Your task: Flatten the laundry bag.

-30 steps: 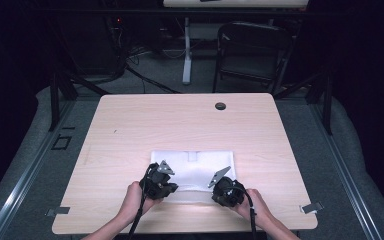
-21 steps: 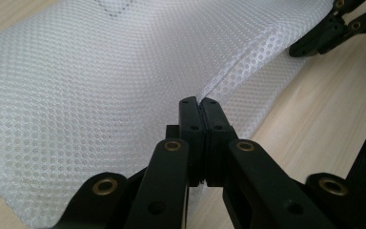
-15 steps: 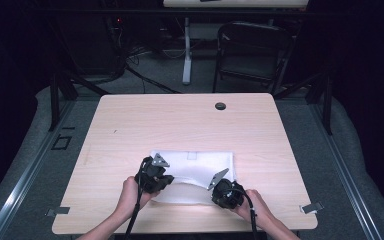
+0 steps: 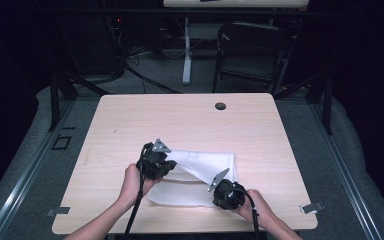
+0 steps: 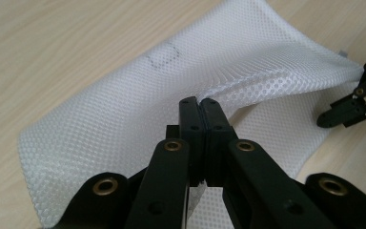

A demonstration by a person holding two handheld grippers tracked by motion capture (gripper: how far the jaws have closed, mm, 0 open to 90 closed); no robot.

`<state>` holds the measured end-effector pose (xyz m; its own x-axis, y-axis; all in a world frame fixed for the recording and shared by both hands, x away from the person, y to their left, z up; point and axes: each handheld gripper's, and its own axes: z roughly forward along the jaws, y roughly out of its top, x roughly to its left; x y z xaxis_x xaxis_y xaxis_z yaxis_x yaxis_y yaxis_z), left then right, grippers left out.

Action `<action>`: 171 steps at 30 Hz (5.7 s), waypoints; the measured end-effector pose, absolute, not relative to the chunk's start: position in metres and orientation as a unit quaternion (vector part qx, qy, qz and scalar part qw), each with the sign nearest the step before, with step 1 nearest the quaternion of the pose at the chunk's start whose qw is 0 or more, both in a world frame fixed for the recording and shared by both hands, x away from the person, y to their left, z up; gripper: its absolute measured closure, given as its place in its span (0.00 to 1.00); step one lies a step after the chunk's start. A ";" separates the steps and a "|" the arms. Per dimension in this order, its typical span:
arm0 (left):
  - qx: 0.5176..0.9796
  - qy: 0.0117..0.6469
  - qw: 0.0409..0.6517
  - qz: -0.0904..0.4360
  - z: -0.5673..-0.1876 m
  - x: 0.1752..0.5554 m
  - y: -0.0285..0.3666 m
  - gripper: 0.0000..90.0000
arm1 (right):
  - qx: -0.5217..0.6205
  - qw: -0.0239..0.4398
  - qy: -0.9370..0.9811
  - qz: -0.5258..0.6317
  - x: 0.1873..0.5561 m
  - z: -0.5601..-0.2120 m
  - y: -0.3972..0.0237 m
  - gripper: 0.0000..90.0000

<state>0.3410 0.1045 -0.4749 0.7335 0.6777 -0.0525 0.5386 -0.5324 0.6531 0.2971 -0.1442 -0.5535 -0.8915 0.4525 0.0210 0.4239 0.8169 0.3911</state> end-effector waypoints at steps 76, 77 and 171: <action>0.836 0.388 0.339 0.189 -0.437 0.422 0.092 1.00 | 0.188 -0.003 0.958 0.218 0.284 -0.555 -0.128 1.00; 0.835 0.389 0.339 0.191 -0.437 0.423 0.091 1.00 | 0.184 -0.007 0.959 0.216 0.284 -0.555 -0.128 1.00; 0.865 0.322 0.358 0.145 -0.486 0.376 0.098 0.05 | 0.289 0.019 0.916 0.277 0.313 -0.513 -0.191 0.03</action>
<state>0.3763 0.0984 -0.4859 0.7509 0.6601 0.0198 0.4533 -0.5370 0.7115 0.3125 -0.1914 -0.5134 -0.8328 0.5394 0.1247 0.5180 0.6797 0.5193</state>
